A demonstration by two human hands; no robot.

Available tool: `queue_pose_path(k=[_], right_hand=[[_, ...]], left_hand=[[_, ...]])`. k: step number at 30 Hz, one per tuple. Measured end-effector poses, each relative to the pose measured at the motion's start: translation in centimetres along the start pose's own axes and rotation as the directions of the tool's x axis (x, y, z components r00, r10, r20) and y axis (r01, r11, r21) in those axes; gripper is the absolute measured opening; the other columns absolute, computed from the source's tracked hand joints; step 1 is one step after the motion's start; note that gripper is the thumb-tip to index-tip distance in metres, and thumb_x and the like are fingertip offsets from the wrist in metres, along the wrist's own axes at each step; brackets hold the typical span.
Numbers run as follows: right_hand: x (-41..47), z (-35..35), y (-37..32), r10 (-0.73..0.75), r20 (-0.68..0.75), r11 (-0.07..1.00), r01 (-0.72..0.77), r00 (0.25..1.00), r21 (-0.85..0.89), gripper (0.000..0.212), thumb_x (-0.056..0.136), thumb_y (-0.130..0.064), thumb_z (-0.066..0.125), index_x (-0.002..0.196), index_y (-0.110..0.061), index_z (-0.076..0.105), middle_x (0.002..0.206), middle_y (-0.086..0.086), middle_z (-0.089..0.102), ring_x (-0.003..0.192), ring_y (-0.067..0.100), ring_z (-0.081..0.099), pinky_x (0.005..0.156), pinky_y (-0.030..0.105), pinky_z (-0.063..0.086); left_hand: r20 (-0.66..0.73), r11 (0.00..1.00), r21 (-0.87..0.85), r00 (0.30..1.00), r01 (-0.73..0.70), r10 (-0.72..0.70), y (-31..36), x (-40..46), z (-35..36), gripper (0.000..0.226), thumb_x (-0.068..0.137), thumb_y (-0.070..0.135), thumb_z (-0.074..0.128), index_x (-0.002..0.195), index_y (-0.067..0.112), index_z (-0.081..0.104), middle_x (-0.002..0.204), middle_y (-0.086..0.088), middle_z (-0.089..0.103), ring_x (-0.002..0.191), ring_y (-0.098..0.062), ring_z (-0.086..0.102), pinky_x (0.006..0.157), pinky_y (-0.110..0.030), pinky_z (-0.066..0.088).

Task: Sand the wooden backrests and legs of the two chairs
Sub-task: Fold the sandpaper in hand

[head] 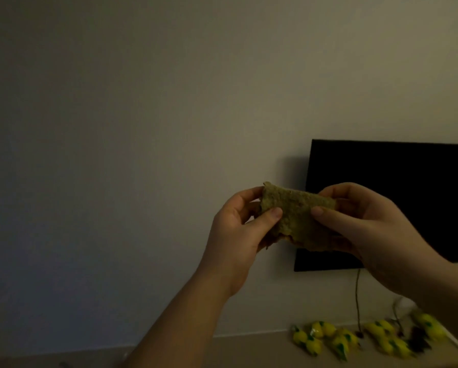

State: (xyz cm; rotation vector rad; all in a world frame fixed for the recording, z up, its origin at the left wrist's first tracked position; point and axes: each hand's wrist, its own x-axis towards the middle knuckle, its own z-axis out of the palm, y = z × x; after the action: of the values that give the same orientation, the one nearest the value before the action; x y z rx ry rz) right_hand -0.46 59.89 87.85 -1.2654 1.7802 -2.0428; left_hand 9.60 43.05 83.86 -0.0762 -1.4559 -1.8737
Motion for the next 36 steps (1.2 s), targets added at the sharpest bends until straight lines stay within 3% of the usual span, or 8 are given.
queue_pose_path(k=[5,8,11,15,20,27,31,36], right_hand=[[-4.7,-0.9,-0.4,0.006,-0.021,0.986,-0.009,1.000,-0.168,0.012,0.070,-0.029,0.073,0.080,-0.023,0.071,0.080,0.010,0.074,0.076,0.030,0.076,0.061,0.035,0.062],[-7.1,-2.0,-1.1,0.003,0.017,0.968,0.001,1.000,-0.251,0.021,0.071,-0.026,0.072,0.088,-0.014,0.068,0.083,0.012,0.074,0.077,0.029,0.077,0.064,0.039,0.064],[-8.3,-3.3,-1.6,0.040,0.056,0.952,-0.021,0.998,-0.306,0.020,0.081,-0.019,0.071,0.096,-0.008,0.064,0.085,0.007,0.075,0.080,0.023,0.077,0.064,0.034,0.064],[-9.3,-5.1,-0.5,0.101,0.082,0.969,-0.079,0.992,-0.234,0.037,0.069,-0.034,0.071,0.096,-0.010,0.067,0.084,0.005,0.075,0.081,0.021,0.076,0.061,0.028,0.061],[-9.5,-7.6,3.7,0.189,0.180,0.966,-0.149,0.965,-0.212,0.032,0.063,-0.053,0.073,0.092,-0.038,0.075,0.085,-0.001,0.077,0.077,0.017,0.076,0.059,0.024,0.058],[-10.1,-9.5,11.6,0.286,0.266,0.940,-0.216,0.920,-0.264,0.014,0.091,-0.028,0.070,0.095,-0.015,0.074,0.086,0.007,0.079,0.080,0.024,0.078,0.071,0.042,0.065],[-12.8,-10.4,16.8,0.227,0.240,0.951,-0.161,0.944,-0.264,0.011,0.086,-0.039,0.071,0.089,-0.029,0.074,0.088,0.002,0.078,0.082,0.019,0.077,0.072,0.038,0.064],[-19.7,-10.9,24.5,0.232,0.223,0.972,-0.219,0.947,-0.082,0.016,0.077,-0.038,0.072,0.087,-0.026,0.075,0.090,0.009,0.078,0.084,0.025,0.077,0.068,0.034,0.063]], left_hand=[[0.091,0.997,-0.002,0.993,0.073,-0.073,-1.3,-2.8,0.4,0.032,0.092,0.008,0.073,0.115,0.029,0.072,0.113,-0.006,0.075,0.102,-0.023,0.075,0.076,-0.030,0.060],[0.131,0.994,0.019,0.985,0.107,-0.109,-2.5,-4.2,1.6,0.033,0.093,0.008,0.071,0.122,0.024,0.068,0.114,-0.005,0.076,0.105,-0.024,0.074,0.081,-0.033,0.060],[0.117,0.990,0.012,0.983,0.142,-0.142,-3.4,-5.5,3.3,0.032,0.094,0.006,0.070,0.120,0.025,0.069,0.113,-0.005,0.076,0.105,-0.024,0.074,0.080,-0.031,0.060],[0.066,0.992,0.033,0.990,0.120,-0.122,-5.2,-7.5,4.2,0.035,0.086,0.018,0.074,0.119,0.030,0.070,0.116,-0.003,0.075,0.108,-0.022,0.073,0.083,-0.033,0.060],[-0.035,0.988,0.025,0.988,0.151,-0.151,-9.3,-10.2,5.7,0.032,0.091,0.013,0.072,0.115,0.034,0.073,0.118,-0.005,0.074,0.110,-0.023,0.072,0.084,-0.032,0.060],[-0.150,0.979,-0.002,0.968,0.204,-0.202,-16.2,-12.6,6.8,0.032,0.091,0.012,0.071,0.115,0.033,0.073,0.122,-0.004,0.073,0.112,-0.024,0.071,0.084,-0.033,0.059],[-0.208,0.977,-0.099,0.957,0.187,-0.204,-21.9,-15.6,5.7,0.044,0.084,0.027,0.078,0.124,0.038,0.067,0.128,-0.003,0.071,0.115,-0.024,0.070,0.089,-0.037,0.059],[-0.099,0.954,-0.218,0.968,0.207,-0.233,-29.6,-23.2,3.8,0.059,0.086,0.032,0.077,0.137,0.052,0.053,0.129,-0.014,0.069,0.119,-0.030,0.068,0.088,-0.036,0.058]])
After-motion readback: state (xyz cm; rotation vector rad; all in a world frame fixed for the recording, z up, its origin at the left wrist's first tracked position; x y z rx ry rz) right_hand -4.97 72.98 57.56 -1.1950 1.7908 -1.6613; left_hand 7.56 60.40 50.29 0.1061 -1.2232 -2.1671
